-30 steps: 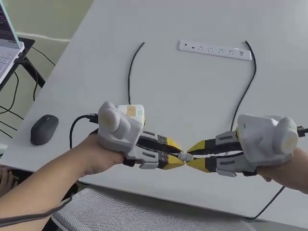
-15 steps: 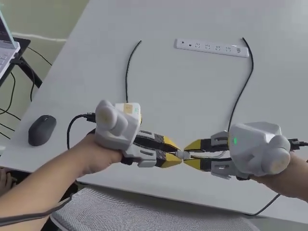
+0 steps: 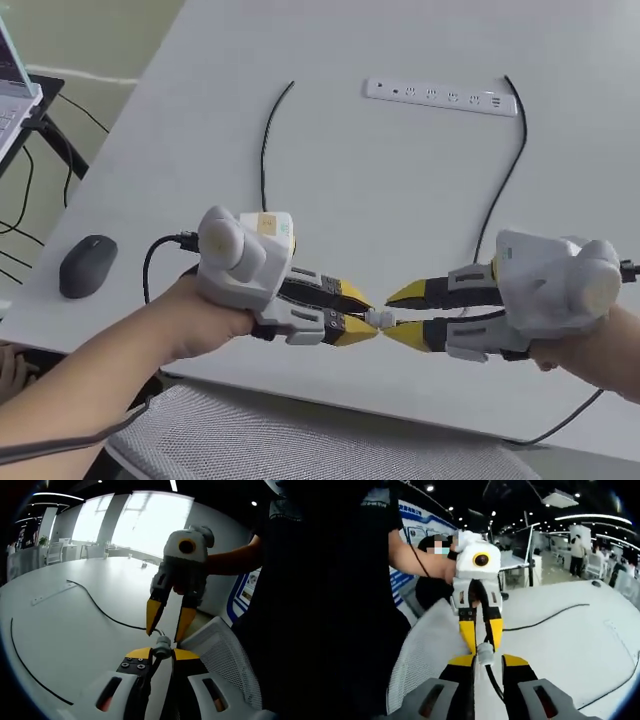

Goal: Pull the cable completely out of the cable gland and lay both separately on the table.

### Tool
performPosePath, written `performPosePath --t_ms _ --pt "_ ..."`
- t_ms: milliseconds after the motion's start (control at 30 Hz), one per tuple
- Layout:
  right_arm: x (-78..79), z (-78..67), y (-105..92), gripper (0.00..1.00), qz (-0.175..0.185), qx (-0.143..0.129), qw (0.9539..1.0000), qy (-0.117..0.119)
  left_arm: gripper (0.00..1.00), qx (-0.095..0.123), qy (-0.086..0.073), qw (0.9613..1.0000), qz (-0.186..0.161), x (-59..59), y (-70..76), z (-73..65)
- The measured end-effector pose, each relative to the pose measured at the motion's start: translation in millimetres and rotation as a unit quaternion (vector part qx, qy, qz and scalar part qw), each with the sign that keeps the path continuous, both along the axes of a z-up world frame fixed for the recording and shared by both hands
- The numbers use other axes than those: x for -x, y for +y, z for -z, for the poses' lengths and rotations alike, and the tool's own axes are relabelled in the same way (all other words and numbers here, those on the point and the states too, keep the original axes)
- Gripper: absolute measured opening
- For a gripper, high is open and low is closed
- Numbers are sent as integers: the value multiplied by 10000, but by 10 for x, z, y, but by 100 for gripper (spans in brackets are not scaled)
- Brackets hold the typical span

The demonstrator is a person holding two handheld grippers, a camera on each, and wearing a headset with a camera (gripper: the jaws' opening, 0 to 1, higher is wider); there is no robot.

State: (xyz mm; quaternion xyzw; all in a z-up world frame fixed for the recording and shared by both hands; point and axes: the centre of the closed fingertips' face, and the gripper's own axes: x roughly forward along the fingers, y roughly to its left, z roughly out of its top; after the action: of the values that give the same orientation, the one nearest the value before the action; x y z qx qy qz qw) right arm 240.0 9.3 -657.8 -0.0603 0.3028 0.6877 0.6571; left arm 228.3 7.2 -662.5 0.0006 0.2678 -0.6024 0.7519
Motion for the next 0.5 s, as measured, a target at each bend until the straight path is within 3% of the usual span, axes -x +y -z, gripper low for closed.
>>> performPosePath --t_ms 33,67,167,200,233,300,367,433,467,500 --pt "-1 -5 -11 20 6 -75 9996 278 15 -7 -32 10000 15 7 -1 1" --pt "30 -39 -17 21 -38 -264 9967 765 15 -19 -62 10000 24 8 1 7" --pt "-40 -26 -41 14 151 -289 9917 1243 15 -19 -126 9999 30 -6 7 3" --pt "-5 -57 -33 16 193 -369 9828 1800 15 -8 -150 9999 36 -9 6 -5" --pt "8 -47 -41 19 210 -352 9745 2207 15 0 -178 9998 56 -9 3 -10" --pt "55 -32 -48 24 103 -355 9624 2690 15 -24 -267 9996 105 -15 3 -6" --pt "81 -27 -40 22 4 -378 9579 2845 15 -38 -282 9995 121 -19 5 2" --pt "108 -22 -29 20 47 -346 9443 3273 15 -66 -350 9993 151 -21 6 5" --pt "118 -21 -26 20 37 -345 9400 3393 15 -76 -356 9992 158 -17 5 6" --pt "102 10 -17 19 41 -349 9416 3349 15 -91 -385 9991 173 -9 2 3"
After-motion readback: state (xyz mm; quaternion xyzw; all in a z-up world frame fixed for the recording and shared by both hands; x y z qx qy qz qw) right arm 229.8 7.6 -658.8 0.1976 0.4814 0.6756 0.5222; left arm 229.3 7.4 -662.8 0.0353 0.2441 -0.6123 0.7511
